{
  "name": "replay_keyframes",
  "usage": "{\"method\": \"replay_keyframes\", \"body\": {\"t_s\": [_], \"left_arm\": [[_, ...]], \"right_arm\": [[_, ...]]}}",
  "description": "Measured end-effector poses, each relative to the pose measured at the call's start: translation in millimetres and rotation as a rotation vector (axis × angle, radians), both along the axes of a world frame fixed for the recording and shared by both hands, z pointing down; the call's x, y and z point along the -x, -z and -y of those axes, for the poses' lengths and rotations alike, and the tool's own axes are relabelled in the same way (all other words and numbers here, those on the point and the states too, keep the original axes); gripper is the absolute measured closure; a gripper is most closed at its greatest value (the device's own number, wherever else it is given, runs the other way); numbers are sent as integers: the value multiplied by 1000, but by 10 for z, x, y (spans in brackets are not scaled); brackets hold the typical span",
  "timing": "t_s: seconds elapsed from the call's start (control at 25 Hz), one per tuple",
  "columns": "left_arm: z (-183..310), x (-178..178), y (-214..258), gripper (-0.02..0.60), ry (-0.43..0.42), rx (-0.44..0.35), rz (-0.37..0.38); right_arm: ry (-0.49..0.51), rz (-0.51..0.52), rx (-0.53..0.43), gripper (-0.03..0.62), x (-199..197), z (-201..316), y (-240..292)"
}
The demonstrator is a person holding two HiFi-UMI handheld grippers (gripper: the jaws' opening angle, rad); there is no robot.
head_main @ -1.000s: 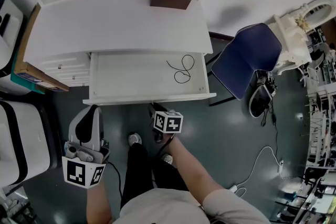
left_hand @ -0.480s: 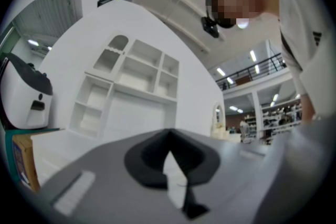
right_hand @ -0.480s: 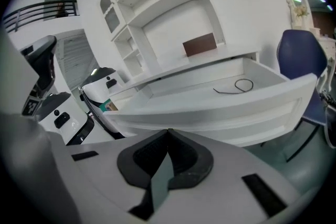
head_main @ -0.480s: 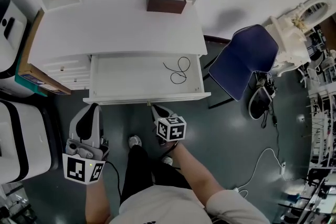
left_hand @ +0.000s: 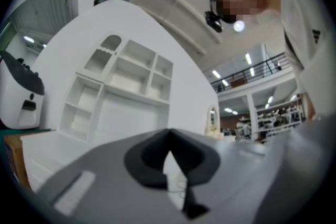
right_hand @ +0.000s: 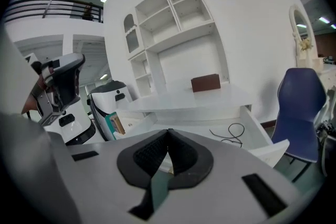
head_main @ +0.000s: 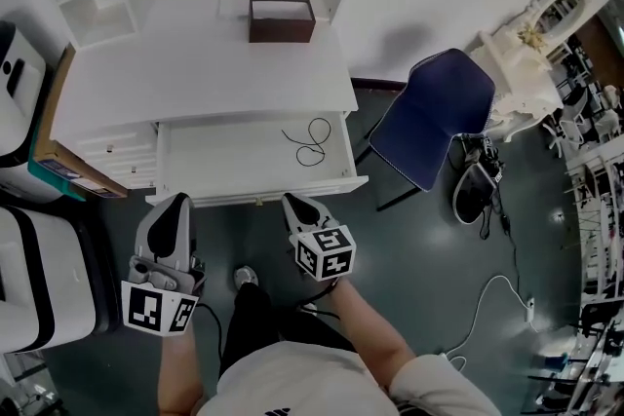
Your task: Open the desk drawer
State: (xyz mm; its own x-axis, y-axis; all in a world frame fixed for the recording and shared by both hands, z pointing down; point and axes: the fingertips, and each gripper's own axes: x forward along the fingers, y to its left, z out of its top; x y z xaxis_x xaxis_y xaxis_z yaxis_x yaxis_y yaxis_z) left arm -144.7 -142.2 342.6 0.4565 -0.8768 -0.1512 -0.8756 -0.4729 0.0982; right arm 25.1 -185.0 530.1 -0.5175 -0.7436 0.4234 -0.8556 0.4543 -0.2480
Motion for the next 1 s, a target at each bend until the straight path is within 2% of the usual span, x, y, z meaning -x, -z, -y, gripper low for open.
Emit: {"method": "replay_keyframes", "body": {"t_s": [0.64, 1.0], "left_arm": [[-118, -511, 274, 576, -60, -30, 4], [-225, -696, 416, 577, -77, -52, 15]], "right_arm": [[21, -61, -287, 592, -399, -232, 1223], [8, -80, -411, 594, -613, -403, 1781]]}}
